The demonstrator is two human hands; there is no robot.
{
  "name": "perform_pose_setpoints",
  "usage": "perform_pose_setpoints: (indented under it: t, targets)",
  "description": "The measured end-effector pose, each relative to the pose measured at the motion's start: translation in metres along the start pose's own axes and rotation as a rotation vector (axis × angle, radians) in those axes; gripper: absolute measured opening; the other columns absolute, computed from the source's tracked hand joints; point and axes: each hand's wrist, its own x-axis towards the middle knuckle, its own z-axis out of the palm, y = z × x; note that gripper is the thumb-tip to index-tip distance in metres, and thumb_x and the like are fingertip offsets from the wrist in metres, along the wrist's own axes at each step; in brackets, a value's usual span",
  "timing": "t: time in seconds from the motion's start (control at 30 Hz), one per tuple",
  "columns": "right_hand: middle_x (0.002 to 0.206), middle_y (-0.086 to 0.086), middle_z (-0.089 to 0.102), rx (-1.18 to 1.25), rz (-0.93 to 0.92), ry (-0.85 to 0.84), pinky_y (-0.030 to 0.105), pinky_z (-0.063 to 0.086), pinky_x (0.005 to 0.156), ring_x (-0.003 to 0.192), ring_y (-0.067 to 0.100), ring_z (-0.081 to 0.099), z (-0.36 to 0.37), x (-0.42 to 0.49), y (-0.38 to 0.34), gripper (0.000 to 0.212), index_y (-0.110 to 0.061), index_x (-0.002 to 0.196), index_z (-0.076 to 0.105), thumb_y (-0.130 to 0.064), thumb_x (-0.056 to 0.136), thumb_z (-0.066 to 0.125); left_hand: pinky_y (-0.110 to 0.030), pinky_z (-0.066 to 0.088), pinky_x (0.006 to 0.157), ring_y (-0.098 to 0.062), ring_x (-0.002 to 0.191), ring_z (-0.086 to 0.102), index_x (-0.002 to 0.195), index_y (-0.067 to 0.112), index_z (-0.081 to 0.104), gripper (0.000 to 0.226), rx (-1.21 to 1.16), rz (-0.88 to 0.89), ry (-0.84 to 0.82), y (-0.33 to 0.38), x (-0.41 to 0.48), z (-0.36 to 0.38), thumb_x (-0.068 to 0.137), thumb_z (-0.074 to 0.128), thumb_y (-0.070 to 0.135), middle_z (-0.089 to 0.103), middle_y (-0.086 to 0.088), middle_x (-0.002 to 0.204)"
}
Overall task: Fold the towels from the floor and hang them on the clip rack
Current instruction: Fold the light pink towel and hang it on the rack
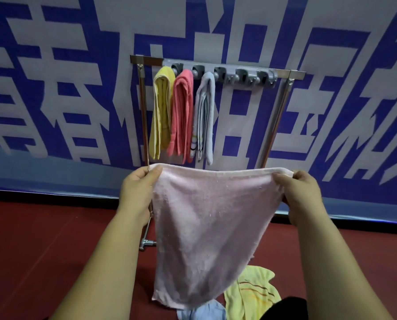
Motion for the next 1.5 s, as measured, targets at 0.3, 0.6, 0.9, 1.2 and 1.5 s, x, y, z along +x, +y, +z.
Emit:
perform_pose_setpoints:
  t: [0.3,0.6,0.9,1.2,1.5]
  targets:
    - [0.102,0.023,0.073,-0.026,0.133,-0.075,0.056,0.063,0.073,0.083,0.036,0.069,0.028,-0.009,0.031,0.017,-0.011,0.103,0.068,-0.025,0.094,0.067,-0.044,0.062,0.086,-0.032,0.097,0.078,0.099,0.01,0.081,0.011,0.063,-0.101,0.084,-0.028,0.0,0.011,0.099,0.075,0.019,0.083,-0.016,0.098]
    - [0.078,0.018,0.064,0.273,0.165,-0.262,0.044,0.052,0.067,0.07,0.028,0.061,0.07,-0.041,0.038,0.017,-0.014,0.078,0.065,-0.017,0.094,0.07,-0.061,0.056,0.104,-0.047,0.114,0.072,0.105,0.011,0.079,0.03,0.211,-0.082,-0.227,-0.07,-0.033,0.056,0.11,0.055,0.029,0.078,-0.027,0.109]
    - [0.069,0.003,0.069,-0.136,-0.127,-0.311,0.05,0.06,0.064,0.061,0.017,0.062,0.078,-0.056,0.041,0.009,-0.024,0.084,0.068,-0.019,0.082,0.075,-0.061,0.057,0.103,-0.038,0.112,0.075,0.112,0.033,0.082,0.041,0.379,-0.006,-0.416,-0.076,-0.052,0.072,0.091,0.058,0.06,0.083,-0.008,0.106]
    - [0.087,0.02,0.076,-0.074,0.012,-0.401,0.049,0.067,0.075,0.073,0.034,0.075,0.072,-0.065,0.032,0.022,-0.007,0.094,0.073,0.002,0.093,0.053,-0.041,0.055,0.076,-0.005,0.076,0.064,0.105,0.028,0.08,0.022,0.528,0.06,-0.43,-0.076,-0.054,0.066,0.108,0.06,0.037,0.077,0.003,0.081]
    - [0.072,0.012,0.073,0.068,0.136,-0.537,0.044,0.063,0.072,0.062,0.021,0.069,0.07,-0.066,0.019,0.024,-0.003,0.108,0.066,0.009,0.096,0.05,-0.043,0.061,0.097,-0.007,0.099,0.077,0.113,0.027,0.078,0.017,0.615,0.084,-0.397,-0.066,-0.057,0.061,0.106,0.065,0.02,0.083,0.012,0.099]
